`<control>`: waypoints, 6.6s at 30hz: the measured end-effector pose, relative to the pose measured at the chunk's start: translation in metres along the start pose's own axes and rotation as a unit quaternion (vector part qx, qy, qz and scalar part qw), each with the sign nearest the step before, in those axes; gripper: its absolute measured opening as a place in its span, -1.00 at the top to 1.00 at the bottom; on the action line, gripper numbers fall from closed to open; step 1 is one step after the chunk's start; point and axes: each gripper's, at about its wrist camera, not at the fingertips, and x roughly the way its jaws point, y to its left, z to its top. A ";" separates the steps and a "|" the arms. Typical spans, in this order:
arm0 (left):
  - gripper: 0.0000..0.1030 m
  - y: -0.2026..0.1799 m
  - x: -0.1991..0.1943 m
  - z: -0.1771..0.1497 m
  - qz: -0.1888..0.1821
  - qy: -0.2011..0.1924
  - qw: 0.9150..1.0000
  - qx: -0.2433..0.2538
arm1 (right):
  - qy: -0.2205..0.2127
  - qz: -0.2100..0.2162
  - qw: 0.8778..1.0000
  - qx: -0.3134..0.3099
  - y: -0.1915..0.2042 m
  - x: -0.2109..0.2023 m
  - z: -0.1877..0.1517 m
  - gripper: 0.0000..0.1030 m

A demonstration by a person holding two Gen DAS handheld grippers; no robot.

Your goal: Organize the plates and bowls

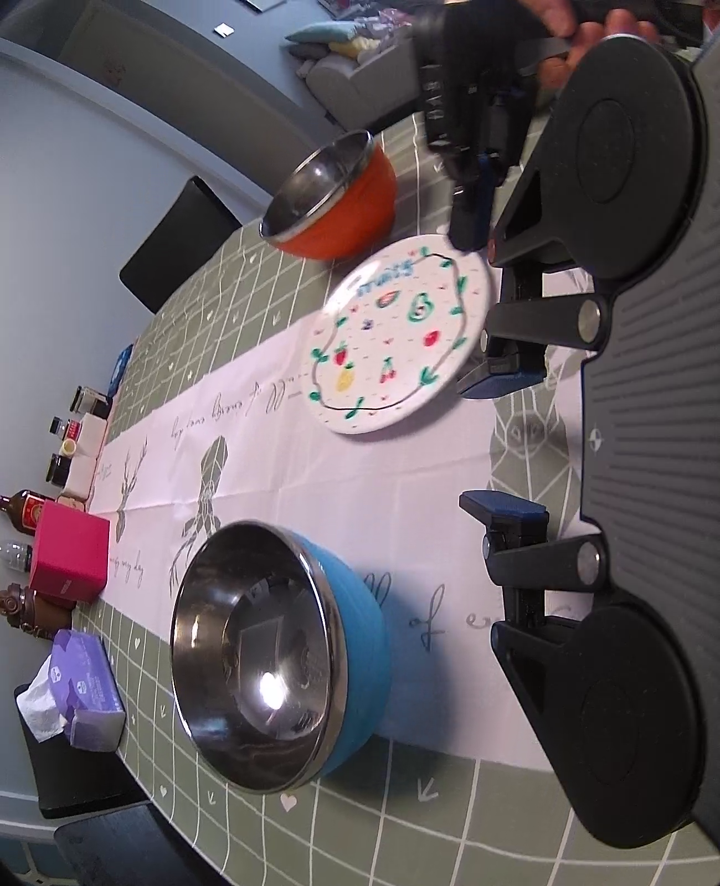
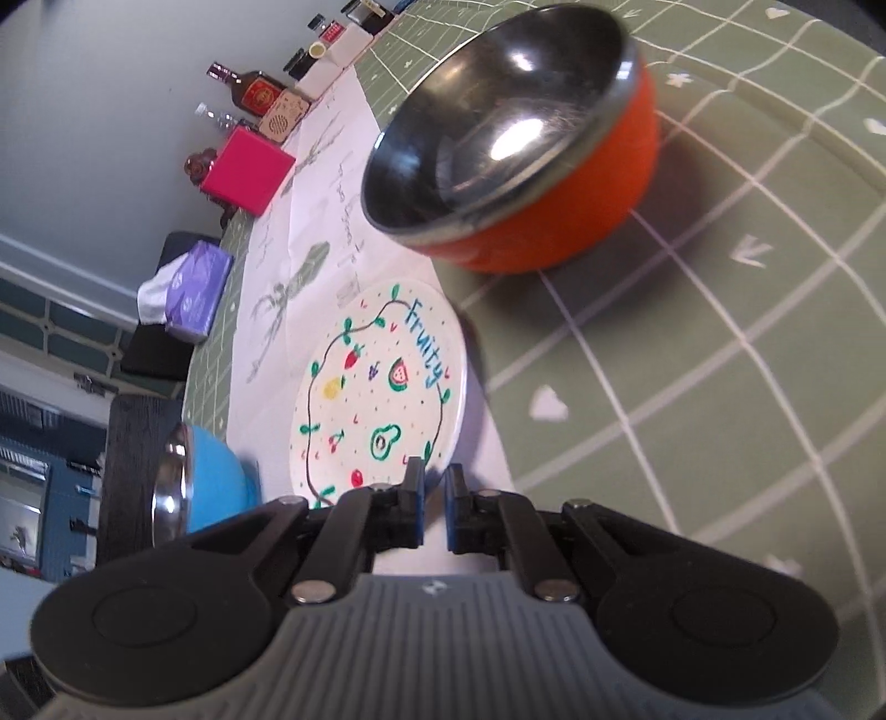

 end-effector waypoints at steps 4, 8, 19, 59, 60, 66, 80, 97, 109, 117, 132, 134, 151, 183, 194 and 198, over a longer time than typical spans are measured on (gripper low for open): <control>0.19 -0.003 0.006 0.001 -0.012 -0.001 1.000 -0.006 | 0.011 -0.025 0.999 -0.025 -0.006 -0.022 -0.013 1.00; 0.23 -0.005 0.016 0.008 -0.005 -0.006 1.000 -0.022 | -0.016 -0.032 0.998 -0.054 -0.008 -0.033 -0.013 0.95; 0.65 0.008 0.048 0.025 0.018 -0.013 0.997 -0.080 | -0.073 -0.009 0.996 -0.059 -0.003 -0.010 0.022 0.41; 0.70 0.000 0.059 0.028 -0.020 -0.001 0.996 -0.091 | -0.059 0.004 0.994 -0.087 -0.004 0.017 0.034 0.90; 0.70 0.001 0.058 0.028 -0.020 -0.001 0.996 -0.092 | -0.058 0.007 0.994 -0.088 -0.003 0.017 0.034 0.90; 0.70 0.004 0.048 0.026 -0.015 -0.005 0.996 -0.092 | -0.055 0.013 0.994 -0.098 0.002 0.015 0.030 0.90; 0.70 -0.002 -0.014 0.014 -0.028 -0.036 0.995 -0.088 | -0.054 0.034 0.993 -0.102 0.021 -0.016 0.006 0.90; 0.70 0.000 -0.077 -0.045 -0.067 -0.025 0.993 -0.092 | -0.057 0.046 0.992 -0.103 0.013 -0.065 -0.063 0.90; 0.70 0.006 -0.094 -0.084 -0.050 0.000 0.995 -0.084 | -0.034 0.040 0.989 -0.137 0.007 -0.075 -0.102 0.89; 0.70 0.005 -0.098 -0.091 -0.033 -0.001 0.997 -0.075 | -0.011 0.014 0.986 -0.167 0.011 -0.070 -0.115 0.88; 0.71 -0.004 -0.094 -0.094 0.001 0.010 0.999 -0.041 | -0.008 -0.017 0.976 -0.218 0.022 -0.071 -0.120 0.88; 0.71 -0.005 -0.095 -0.094 0.007 0.010 0.999 -0.034 | -0.007 -0.019 0.975 -0.223 0.022 -0.071 -0.120 0.88; 0.45 -0.003 -0.097 -0.085 0.018 -0.019 0.999 -0.020 | -0.001 -0.023 0.978 -0.207 0.020 -0.070 -0.118 0.82; 0.69 -0.008 -0.094 -0.072 0.004 -0.037 0.999 -0.010 | -0.028 0.014 0.982 -0.186 0.023 -0.076 -0.107 0.83; 0.22 0.034 -0.099 -0.016 0.060 -0.103 0.990 -0.081 | -0.059 -0.002 0.967 -0.246 0.049 -0.065 -0.091 0.29; -0.19 0.052 -0.093 0.007 0.084 -0.133 0.980 -0.124 | -0.072 -0.008 0.962 -0.262 0.055 -0.062 -0.084 0.24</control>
